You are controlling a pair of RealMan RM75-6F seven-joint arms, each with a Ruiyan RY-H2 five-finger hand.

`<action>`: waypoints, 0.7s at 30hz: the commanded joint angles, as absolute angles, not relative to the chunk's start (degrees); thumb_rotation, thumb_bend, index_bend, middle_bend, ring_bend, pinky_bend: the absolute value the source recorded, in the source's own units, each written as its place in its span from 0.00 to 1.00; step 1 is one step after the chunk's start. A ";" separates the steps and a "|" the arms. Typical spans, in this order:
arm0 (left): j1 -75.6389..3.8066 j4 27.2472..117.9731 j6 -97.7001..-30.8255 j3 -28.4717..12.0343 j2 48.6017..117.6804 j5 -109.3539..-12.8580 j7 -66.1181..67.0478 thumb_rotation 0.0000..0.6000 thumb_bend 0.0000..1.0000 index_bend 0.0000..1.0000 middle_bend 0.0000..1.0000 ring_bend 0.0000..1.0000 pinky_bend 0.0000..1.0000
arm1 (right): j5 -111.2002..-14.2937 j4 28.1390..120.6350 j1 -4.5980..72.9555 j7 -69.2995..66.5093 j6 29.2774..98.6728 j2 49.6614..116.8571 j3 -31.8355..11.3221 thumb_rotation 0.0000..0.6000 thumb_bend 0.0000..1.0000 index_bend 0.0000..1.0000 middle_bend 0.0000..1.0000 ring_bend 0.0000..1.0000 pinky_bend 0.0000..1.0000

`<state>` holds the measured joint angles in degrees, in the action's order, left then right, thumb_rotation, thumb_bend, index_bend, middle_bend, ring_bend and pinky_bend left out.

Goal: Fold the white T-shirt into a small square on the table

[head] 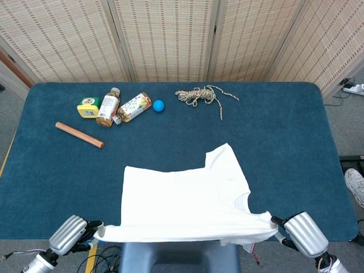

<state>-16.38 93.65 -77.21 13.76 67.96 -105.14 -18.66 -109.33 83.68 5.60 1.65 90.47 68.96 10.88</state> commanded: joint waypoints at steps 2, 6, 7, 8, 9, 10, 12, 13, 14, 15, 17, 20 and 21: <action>-19.30 91.90 -73.40 10.80 68.91 -101.92 -20.35 1.00 0.50 0.66 1.00 0.95 1.00 | -107.76 84.86 6.37 3.28 88.33 69.99 9.27 1.00 0.54 0.79 0.93 0.99 1.00; -22.27 89.02 -69.66 7.32 70.18 -98.42 -20.75 1.00 0.50 0.67 1.00 0.95 1.00 | -106.33 86.34 7.87 4.45 85.69 70.97 7.63 1.00 0.53 0.79 0.93 0.99 1.00; -22.98 88.27 -68.81 6.51 70.37 -97.59 -20.71 1.00 0.50 0.67 1.00 0.95 1.00 | -105.93 86.87 8.29 4.79 85.08 71.15 7.14 1.00 0.53 0.79 0.93 0.99 1.00; -23.47 87.77 -68.24 5.93 70.48 -97.00 -20.73 1.00 0.50 0.67 1.00 0.95 1.00 | -105.68 87.25 8.60 5.09 84.64 71.22 6.80 1.00 0.54 0.79 0.93 0.99 1.00; -23.94 87.33 -67.72 5.41 70.55 -96.45 -20.82 1.00 0.50 0.67 1.00 0.95 1.00 | -105.46 87.62 8.91 5.38 84.24 71.28 6.48 1.00 0.53 0.79 0.93 0.99 1.00; -24.39 86.92 -67.17 4.96 70.58 -95.95 -20.92 1.00 0.50 0.67 1.00 0.95 1.00 | -105.21 88.00 9.19 5.69 83.84 71.33 6.16 1.00 0.54 0.79 0.93 0.99 1.00; -25.36 85.98 -66.15 3.98 70.70 -95.00 -21.02 1.00 0.50 0.67 1.00 0.95 1.00 | -104.44 88.90 9.83 6.52 82.68 71.36 5.50 1.00 0.53 0.79 0.93 0.99 1.00; -25.75 85.59 -65.72 3.62 70.81 -94.64 -21.12 1.00 0.50 0.67 1.00 0.95 1.00 | -104.03 89.27 10.10 6.99 82.12 71.38 5.23 1.00 0.54 0.79 0.93 0.99 1.00; -26.29 85.06 -65.13 3.18 71.04 -94.21 -21.33 1.00 0.50 0.67 1.00 0.95 1.00 | -103.43 89.67 10.43 7.71 81.33 71.46 4.85 1.00 0.53 0.79 0.93 0.99 1.00; -26.70 84.63 -64.65 2.89 71.27 -93.94 -21.47 1.00 0.50 0.67 1.00 0.95 1.00 | -102.92 89.97 10.67 8.28 80.71 71.56 4.57 1.00 0.54 0.79 0.93 0.99 1.00; -27.73 83.40 -63.46 2.28 72.06 -93.44 -21.69 1.00 0.50 0.67 1.00 0.95 1.00 | -101.71 90.61 11.22 9.51 79.39 71.97 3.85 1.00 0.54 0.79 0.93 0.99 1.00; -29.19 81.36 -61.91 1.48 73.55 -92.95 -21.16 1.00 0.50 0.67 1.00 0.95 1.00 | -100.36 91.54 12.03 11.41 77.84 72.55 2.87 1.00 0.54 0.79 0.93 0.99 1.00; -29.62 80.86 -61.50 1.28 73.96 -92.88 -20.88 1.00 0.50 0.67 1.00 0.95 1.00 | -100.03 91.80 12.27 11.88 77.46 72.70 2.60 1.00 0.54 0.79 0.93 0.99 1.00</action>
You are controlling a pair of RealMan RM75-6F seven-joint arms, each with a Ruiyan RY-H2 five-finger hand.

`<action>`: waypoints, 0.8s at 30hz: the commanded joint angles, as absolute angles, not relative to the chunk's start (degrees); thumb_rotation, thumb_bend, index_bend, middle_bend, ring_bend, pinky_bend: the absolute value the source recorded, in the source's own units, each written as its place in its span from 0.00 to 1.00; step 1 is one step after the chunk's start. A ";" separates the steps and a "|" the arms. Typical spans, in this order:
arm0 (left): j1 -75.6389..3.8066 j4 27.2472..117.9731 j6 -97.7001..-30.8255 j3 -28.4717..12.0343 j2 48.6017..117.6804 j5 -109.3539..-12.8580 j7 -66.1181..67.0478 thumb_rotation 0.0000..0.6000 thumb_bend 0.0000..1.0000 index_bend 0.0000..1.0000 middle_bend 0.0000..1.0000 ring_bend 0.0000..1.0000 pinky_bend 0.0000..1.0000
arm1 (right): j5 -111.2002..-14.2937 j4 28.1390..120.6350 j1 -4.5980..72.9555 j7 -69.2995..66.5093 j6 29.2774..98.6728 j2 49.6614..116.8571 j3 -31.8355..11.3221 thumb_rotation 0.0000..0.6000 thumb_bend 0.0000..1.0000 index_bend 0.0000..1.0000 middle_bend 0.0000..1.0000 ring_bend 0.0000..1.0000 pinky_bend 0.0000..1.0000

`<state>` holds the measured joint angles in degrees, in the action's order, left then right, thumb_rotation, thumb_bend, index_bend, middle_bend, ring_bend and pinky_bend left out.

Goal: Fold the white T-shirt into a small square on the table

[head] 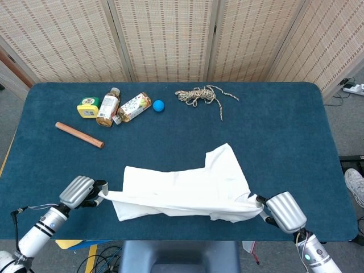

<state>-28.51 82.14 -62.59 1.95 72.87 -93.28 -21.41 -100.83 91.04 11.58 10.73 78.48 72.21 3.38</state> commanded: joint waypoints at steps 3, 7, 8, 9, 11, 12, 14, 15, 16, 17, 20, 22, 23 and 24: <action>-31.10 79.36 -60.22 0.52 75.38 -92.54 -20.86 1.00 0.50 0.67 1.00 0.95 1.00 | -98.77 92.61 13.04 13.27 76.23 73.13 1.67 1.00 0.54 0.79 0.93 0.99 1.00; -33.41 76.83 -58.06 -0.34 77.30 -92.20 -21.22 1.00 0.50 0.67 1.00 0.95 1.00 | -97.37 93.85 13.97 15.26 75.20 73.75 0.42 1.00 0.54 0.79 0.93 0.99 1.00; -33.93 76.31 -57.46 -0.44 77.68 -92.12 -21.21 1.00 0.50 0.67 1.00 0.95 1.00 | -97.12 94.06 14.12 15.67 74.99 73.86 0.26 1.00 0.54 0.79 0.93 0.99 1.00; -34.46 75.78 -56.86 -0.55 78.07 -92.03 -21.18 1.00 0.50 0.67 1.00 0.95 1.00 | -96.89 94.24 14.26 16.06 74.74 73.95 0.17 1.00 0.54 0.79 0.93 0.99 1.00; -35.67 74.53 -55.29 -0.68 78.97 -91.78 -20.97 1.00 0.50 0.67 1.00 0.95 1.00 | -96.29 94.54 14.52 16.78 74.16 74.12 0.03 1.00 0.54 0.79 0.93 0.99 1.00; -36.15 73.97 -54.59 -0.77 79.41 -91.56 -20.90 1.00 0.50 0.67 1.00 0.95 1.00 | -95.97 94.61 14.63 17.03 73.88 74.17 -0.03 1.00 0.54 0.79 0.93 0.99 1.00; -37.22 72.54 -52.97 -0.98 80.50 -90.90 -20.88 1.00 0.50 0.67 1.00 0.95 1.00 | -95.15 94.78 14.82 17.61 73.38 74.31 -0.22 1.00 0.54 0.79 0.93 0.99 1.00; -37.62 71.88 -52.38 -1.11 80.97 -90.58 -20.90 1.00 0.50 0.67 1.00 0.95 1.00 | -94.80 94.85 14.88 17.94 73.27 74.40 -0.36 1.00 0.54 0.79 0.93 0.99 1.00; -38.08 71.04 -51.74 -1.30 81.59 -90.16 -20.94 1.00 0.50 0.67 1.00 0.95 1.00 | -94.47 94.89 14.94 18.39 73.28 74.59 -0.58 1.00 0.54 0.79 0.93 0.99 1.00; -38.38 70.44 -51.34 -1.45 82.04 -89.83 -21.00 1.00 0.50 0.67 1.00 0.95 1.00 | -94.18 94.89 14.98 18.65 73.33 74.79 -0.76 1.00 0.54 0.79 0.93 0.99 1.00; -39.27 68.54 -50.09 -1.87 83.39 -88.74 -21.24 1.00 0.50 0.67 1.00 0.95 1.00 | -93.15 94.70 15.25 19.37 73.38 75.50 -1.53 1.00 0.54 0.79 0.93 0.99 1.00; -39.83 67.20 -49.05 -2.14 84.22 -87.83 -21.46 1.00 0.50 0.66 1.00 0.95 1.00 | -92.42 94.23 15.58 19.86 73.32 76.14 -2.18 1.00 0.54 0.79 0.93 0.99 1.00; -40.02 66.70 -48.67 -2.27 84.54 -87.43 -21.64 1.00 0.50 0.66 1.00 0.95 1.00 | -92.13 94.06 15.76 19.93 73.22 76.40 -2.43 1.00 0.54 0.79 0.93 0.99 1.00; -40.19 66.24 -48.37 -2.40 84.85 -87.06 -21.82 1.00 0.50 0.66 1.00 0.95 1.00 | -91.86 93.87 15.98 19.99 73.05 76.62 -2.66 1.00 0.54 0.79 0.93 0.99 1.00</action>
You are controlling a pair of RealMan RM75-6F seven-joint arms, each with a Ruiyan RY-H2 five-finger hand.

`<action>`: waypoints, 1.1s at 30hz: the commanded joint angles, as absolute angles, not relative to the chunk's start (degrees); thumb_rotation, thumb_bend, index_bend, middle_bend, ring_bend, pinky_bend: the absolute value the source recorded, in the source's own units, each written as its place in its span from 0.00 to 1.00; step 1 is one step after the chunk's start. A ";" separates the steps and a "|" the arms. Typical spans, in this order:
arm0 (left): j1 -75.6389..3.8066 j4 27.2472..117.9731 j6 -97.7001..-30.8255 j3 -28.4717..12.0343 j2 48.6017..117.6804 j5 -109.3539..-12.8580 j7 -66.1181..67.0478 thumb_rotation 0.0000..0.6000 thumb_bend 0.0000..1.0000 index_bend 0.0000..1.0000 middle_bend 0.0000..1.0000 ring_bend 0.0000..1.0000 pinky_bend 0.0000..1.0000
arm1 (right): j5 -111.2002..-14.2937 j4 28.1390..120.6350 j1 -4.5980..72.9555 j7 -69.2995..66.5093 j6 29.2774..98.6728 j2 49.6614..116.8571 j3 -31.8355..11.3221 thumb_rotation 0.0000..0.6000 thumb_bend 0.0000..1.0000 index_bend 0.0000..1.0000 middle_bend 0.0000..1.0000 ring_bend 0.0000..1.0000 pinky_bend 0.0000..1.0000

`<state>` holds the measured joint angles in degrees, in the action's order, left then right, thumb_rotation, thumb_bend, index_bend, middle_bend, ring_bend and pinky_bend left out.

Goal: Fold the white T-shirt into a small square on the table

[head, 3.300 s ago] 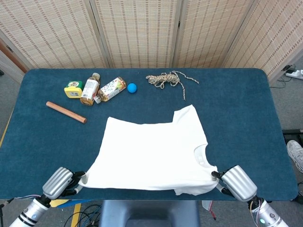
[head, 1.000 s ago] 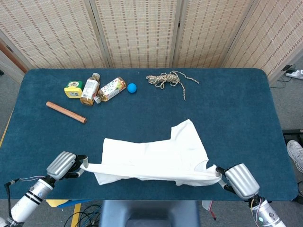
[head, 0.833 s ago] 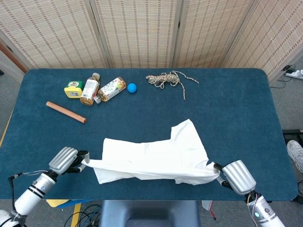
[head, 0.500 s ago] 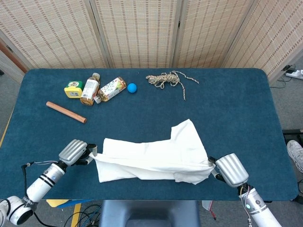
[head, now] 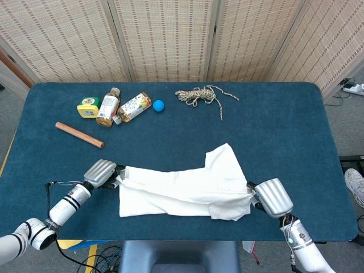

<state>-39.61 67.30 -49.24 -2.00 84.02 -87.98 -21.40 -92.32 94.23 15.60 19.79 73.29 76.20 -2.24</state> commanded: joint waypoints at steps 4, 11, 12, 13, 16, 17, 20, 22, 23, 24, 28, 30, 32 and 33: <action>-40.89 64.30 -47.13 -2.73 86.05 -85.76 -21.99 1.00 0.50 0.66 1.00 0.95 1.00 | -90.92 92.68 17.29 20.09 71.96 77.60 -3.62 1.00 0.54 0.79 0.93 0.99 1.00; -41.97 61.96 -44.77 -3.14 87.69 -83.69 -21.53 1.00 0.50 0.65 1.00 0.95 1.00 | -89.37 90.50 19.27 19.96 69.97 79.08 -4.55 1.00 0.54 0.79 0.93 0.99 1.00; -42.07 61.68 -44.62 -3.21 87.88 -83.49 -21.51 1.00 0.50 0.65 1.00 0.95 1.00 | -89.11 90.20 19.50 19.94 69.79 79.29 -4.73 1.00 0.54 0.79 0.93 0.99 1.00; -42.16 61.39 -44.47 -3.28 88.06 -83.28 -21.47 1.00 0.50 0.65 1.00 0.95 1.00 | -88.86 89.92 19.73 19.90 69.63 79.52 -4.90 1.00 0.54 0.79 0.93 0.99 1.00; -42.41 60.46 -43.86 -3.53 88.61 -82.47 -21.33 1.00 0.50 0.65 1.00 0.95 1.00 | -88.16 88.87 20.50 19.63 69.14 80.40 -5.41 1.00 0.54 0.79 0.93 0.99 1.00; -42.50 60.17 -43.65 -3.60 88.79 -82.20 -21.30 1.00 0.50 0.65 1.00 0.95 1.00 | -88.02 88.44 20.80 19.53 68.96 80.71 -5.51 1.00 0.54 0.79 0.93 0.99 1.00; -42.70 59.61 -43.25 -3.73 89.11 -81.71 -21.27 1.00 0.50 0.64 1.00 0.95 1.00 | -87.55 87.50 21.46 19.38 68.38 81.31 -5.64 1.00 0.54 0.79 0.93 0.99 1.00; -42.83 59.37 -43.06 -3.73 89.26 -81.53 -21.12 1.00 0.50 0.64 1.00 0.95 1.00 | -87.26 86.92 21.86 19.36 67.99 81.58 -5.63 1.00 0.54 0.79 0.93 0.99 1.00; -42.88 59.29 -42.99 -3.74 89.33 -81.45 -21.01 1.00 0.50 0.64 1.00 0.95 1.00 | -87.15 86.70 22.00 19.33 67.86 81.68 -5.61 1.00 0.54 0.79 0.93 0.99 1.00; -42.95 59.19 -42.88 -3.75 89.41 -81.35 -20.88 1.00 0.50 0.64 1.00 0.95 1.00 | -87.04 86.47 22.14 19.29 67.71 81.79 -5.58 1.00 0.54 0.79 0.93 0.99 1.00; -43.21 58.74 -42.48 -3.91 89.91 -80.80 -20.27 1.00 0.49 0.61 1.00 0.95 1.00 | -86.59 85.60 22.64 19.07 67.26 82.08 -5.46 1.00 0.54 0.79 0.93 0.99 1.00; -43.26 58.74 -42.33 -4.02 90.02 -80.41 -19.74 1.00 0.49 0.56 1.00 0.95 1.00 | -86.32 85.27 22.81 18.91 67.22 82.18 -5.48 1.00 0.54 0.79 0.93 0.99 1.00; -43.21 59.00 -42.40 -4.11 89.93 -80.09 -19.23 1.00 0.49 0.51 1.00 0.94 1.00 | -86.04 84.97 22.98 18.72 67.24 82.25 -5.56 1.00 0.54 0.79 0.93 0.99 1.00; -43.16 59.09 -42.47 -4.13 89.86 -79.97 -18.97 1.00 0.49 0.48 1.00 0.94 1.00 | -85.92 84.79 23.07 18.65 67.23 82.31 -5.61 1.00 0.54 0.79 0.93 0.99 1.00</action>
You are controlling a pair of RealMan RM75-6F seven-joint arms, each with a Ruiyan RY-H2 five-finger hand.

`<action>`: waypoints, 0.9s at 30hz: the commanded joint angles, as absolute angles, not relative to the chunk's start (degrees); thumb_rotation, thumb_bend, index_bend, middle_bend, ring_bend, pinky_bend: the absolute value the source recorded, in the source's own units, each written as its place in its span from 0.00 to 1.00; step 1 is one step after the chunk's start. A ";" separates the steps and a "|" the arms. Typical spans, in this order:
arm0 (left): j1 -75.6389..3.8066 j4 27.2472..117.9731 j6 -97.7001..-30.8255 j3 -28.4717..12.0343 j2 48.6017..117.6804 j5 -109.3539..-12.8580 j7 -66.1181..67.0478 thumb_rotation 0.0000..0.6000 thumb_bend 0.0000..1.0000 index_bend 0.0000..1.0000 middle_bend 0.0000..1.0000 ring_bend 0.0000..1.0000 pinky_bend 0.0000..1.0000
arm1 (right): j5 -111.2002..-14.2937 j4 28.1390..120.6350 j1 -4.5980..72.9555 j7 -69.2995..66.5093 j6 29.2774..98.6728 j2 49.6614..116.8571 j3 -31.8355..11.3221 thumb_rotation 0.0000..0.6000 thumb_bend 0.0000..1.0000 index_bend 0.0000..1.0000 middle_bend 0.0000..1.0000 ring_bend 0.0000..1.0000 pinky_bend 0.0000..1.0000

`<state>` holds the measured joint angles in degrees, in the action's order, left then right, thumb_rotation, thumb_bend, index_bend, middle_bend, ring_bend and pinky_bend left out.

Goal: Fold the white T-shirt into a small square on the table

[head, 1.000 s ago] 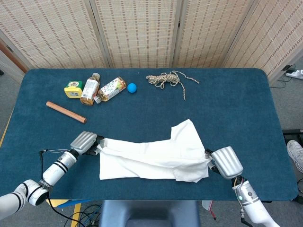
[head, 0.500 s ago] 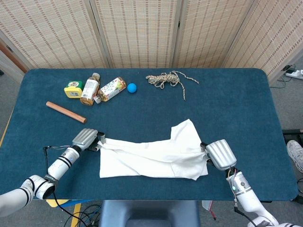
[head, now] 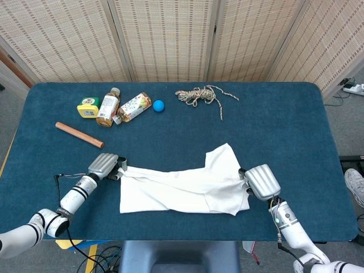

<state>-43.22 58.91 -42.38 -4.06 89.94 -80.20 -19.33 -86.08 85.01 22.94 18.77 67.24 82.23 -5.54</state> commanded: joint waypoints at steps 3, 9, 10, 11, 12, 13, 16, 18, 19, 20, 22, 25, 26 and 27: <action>-42.91 59.81 -42.56 -4.17 89.41 -79.40 -17.97 1.00 0.48 0.37 1.00 0.94 1.00 | -85.49 84.17 23.46 18.43 67.06 82.61 -5.79 1.00 0.54 0.79 0.93 0.99 1.00; -42.16 62.56 -42.66 -4.13 87.81 -77.99 -15.47 1.00 0.44 0.17 1.00 0.94 1.00 | -84.94 82.40 24.65 17.82 66.15 83.78 -6.03 1.00 0.54 0.79 0.93 0.99 1.00; -42.01 63.03 -42.76 -4.15 87.53 -77.74 -15.13 1.00 0.44 0.15 1.00 0.94 1.00 | -84.93 82.06 24.87 17.70 66.02 84.00 -6.07 1.00 0.54 0.79 0.93 0.99 1.00; -41.76 63.80 -43.01 -4.21 87.06 -77.45 -14.72 1.00 0.44 0.12 1.00 0.93 1.00 | -84.92 81.56 25.17 17.52 65.81 84.26 -6.10 1.00 0.54 0.79 0.93 0.99 1.00; -41.55 64.41 -43.27 -4.28 86.67 -77.21 -14.39 1.00 0.43 0.09 1.00 0.93 1.00 | -84.90 81.15 25.40 17.37 65.62 84.45 -6.13 1.00 0.54 0.79 0.93 0.99 1.00; -41.25 65.31 -43.62 -4.35 86.08 -76.91 -13.98 1.00 0.43 0.06 0.99 0.93 1.00 | -84.83 80.56 25.74 17.10 65.33 84.73 -6.20 1.00 0.54 0.79 0.93 0.99 1.00; -40.54 67.50 -44.27 -4.47 84.56 -76.11 -13.00 1.00 0.42 0.02 0.98 0.93 1.00 | -84.59 79.29 26.44 16.60 64.63 85.40 -6.28 1.00 0.54 0.79 0.93 0.99 1.00; -39.93 69.14 -45.13 -4.63 83.44 -75.67 -12.42 1.00 0.41 0.00 0.98 0.93 1.00 | -84.26 78.32 26.83 16.38 64.16 85.91 -6.30 1.00 0.54 0.79 0.93 0.99 1.00; -39.64 69.72 -45.58 -4.67 83.05 -75.57 -12.25 1.00 0.41 0.00 0.98 0.93 1.00 | -83.98 77.97 26.97 16.30 63.88 86.09 -6.32 1.00 0.54 0.79 0.93 0.99 1.00; -39.30 70.41 -46.07 -4.65 82.55 -75.51 -12.03 1.00 0.41 0.00 0.98 0.93 1.00 | -83.62 77.52 27.12 16.27 63.49 86.29 -6.28 1.00 0.54 0.79 0.93 0.99 1.00; -38.86 71.28 -46.82 -4.62 81.91 -75.58 -11.74 1.00 0.41 0.00 0.98 0.93 1.00 | -83.20 76.93 27.29 16.22 63.11 86.57 -6.21 1.00 0.54 0.79 0.93 0.99 1.00; -38.21 72.41 -47.86 -4.62 81.07 -75.69 -11.62 1.00 0.41 0.00 0.98 0.93 1.00 | -82.64 75.94 27.56 15.98 62.57 87.04 -6.05 1.00 0.54 0.79 0.93 0.99 1.00; -38.08 72.63 -48.02 -4.64 80.91 -75.66 -11.64 1.00 0.41 0.00 0.98 0.93 1.00 | -82.51 75.61 27.66 15.93 62.44 87.19 -6.04 1.00 0.54 0.79 0.93 0.99 1.00; -37.98 72.79 -48.12 -4.66 80.78 -75.62 -11.63 1.00 0.41 0.00 0.98 0.93 1.00 | -82.36 75.29 27.78 15.86 62.27 87.34 -6.03 1.00 0.54 0.79 0.93 0.99 1.00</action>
<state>-38.03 72.73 -48.06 -4.64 80.83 -75.64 -11.65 -82.51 75.51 27.65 15.94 62.43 87.18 -6.07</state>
